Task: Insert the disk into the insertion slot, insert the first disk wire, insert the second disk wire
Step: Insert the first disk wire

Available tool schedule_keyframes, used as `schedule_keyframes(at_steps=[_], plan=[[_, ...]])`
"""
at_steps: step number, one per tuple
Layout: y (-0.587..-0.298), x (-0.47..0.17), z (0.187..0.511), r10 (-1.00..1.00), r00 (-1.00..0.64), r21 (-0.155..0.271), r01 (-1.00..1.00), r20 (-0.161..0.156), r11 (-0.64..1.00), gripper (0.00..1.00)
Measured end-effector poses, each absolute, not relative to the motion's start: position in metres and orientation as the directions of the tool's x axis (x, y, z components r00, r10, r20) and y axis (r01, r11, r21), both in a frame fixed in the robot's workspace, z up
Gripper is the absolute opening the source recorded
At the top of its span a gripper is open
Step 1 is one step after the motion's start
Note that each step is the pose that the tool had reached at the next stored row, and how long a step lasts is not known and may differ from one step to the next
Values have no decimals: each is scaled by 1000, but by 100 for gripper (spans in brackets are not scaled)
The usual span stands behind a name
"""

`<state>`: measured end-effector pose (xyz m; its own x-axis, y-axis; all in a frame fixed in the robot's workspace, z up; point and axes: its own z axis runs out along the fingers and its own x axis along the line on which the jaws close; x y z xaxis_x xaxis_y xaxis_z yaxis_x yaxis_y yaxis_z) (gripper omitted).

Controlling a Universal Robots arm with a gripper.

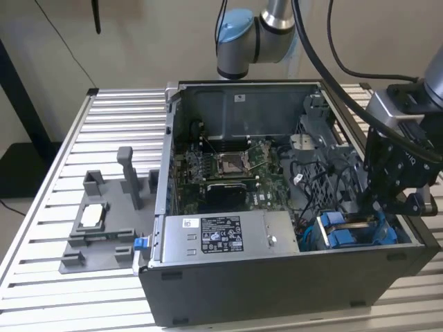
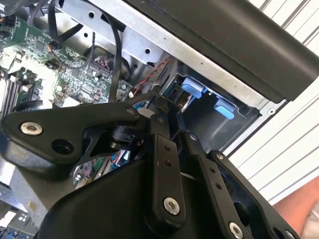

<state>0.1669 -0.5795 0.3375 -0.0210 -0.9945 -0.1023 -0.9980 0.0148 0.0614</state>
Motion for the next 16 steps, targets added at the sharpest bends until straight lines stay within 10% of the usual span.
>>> schedule_keyframes(at_steps=[16], plan=[[-581, 167, 335, -994, -32, 64, -998, -106, 26, 27]])
